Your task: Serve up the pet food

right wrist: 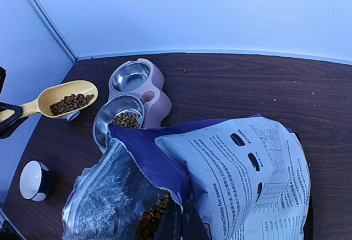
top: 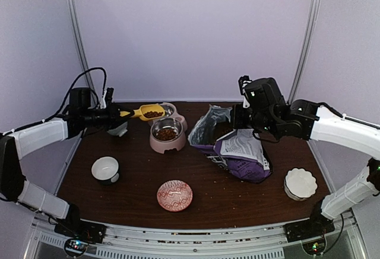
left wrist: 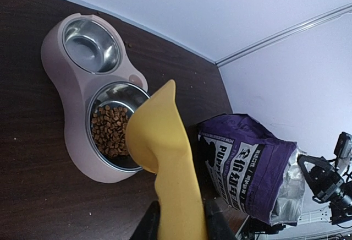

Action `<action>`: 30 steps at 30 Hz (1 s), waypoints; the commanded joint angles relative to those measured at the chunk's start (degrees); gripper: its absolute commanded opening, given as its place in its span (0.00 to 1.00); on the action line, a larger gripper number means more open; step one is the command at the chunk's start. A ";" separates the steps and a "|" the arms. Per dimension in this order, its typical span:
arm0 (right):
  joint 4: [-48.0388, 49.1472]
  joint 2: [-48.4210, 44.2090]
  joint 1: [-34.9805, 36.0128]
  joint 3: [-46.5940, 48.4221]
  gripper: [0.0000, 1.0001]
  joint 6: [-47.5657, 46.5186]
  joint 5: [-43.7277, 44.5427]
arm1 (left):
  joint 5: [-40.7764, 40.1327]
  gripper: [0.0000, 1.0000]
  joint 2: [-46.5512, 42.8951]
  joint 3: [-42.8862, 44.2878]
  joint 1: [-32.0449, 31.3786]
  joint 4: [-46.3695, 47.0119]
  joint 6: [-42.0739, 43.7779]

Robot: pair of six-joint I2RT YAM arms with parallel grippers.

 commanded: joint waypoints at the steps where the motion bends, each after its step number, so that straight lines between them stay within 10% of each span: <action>1: -0.38 -0.18 -0.66 0.09 0.00 -0.34 1.41 | 1.91 0.00 2.19 3.54 0.40 -3.57 7.15; 30: -1.61 1.11 -0.79 1.26 0.00 -1.06 1.38 | -18.64 0.00 8.52 20.43 -8.26 -28.34 31.55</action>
